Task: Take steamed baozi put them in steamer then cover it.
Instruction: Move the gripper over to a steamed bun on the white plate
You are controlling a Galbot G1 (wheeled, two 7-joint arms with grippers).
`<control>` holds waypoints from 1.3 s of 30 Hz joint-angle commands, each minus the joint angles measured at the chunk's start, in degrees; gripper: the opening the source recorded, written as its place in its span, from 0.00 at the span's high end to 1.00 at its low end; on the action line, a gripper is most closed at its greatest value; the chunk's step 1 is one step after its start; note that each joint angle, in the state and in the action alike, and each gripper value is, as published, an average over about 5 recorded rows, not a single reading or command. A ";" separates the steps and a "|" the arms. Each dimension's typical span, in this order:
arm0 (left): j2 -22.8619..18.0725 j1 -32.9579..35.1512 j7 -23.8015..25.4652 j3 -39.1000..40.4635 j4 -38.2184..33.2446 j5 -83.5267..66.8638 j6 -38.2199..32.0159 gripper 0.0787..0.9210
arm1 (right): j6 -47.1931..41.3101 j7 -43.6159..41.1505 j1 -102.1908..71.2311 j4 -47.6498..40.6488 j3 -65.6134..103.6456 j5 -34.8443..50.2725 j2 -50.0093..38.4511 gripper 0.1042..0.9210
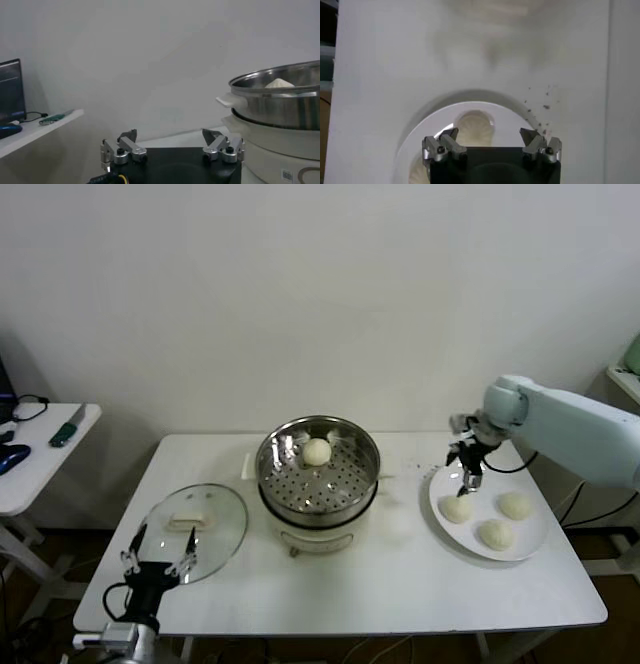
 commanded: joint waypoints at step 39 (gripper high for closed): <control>-1.12 0.63 -0.37 -0.09 0.13 0.45 0.14 0.12 | 4.59 -1.43 -12.86 -15.71 13.99 -6.07 5.78 0.29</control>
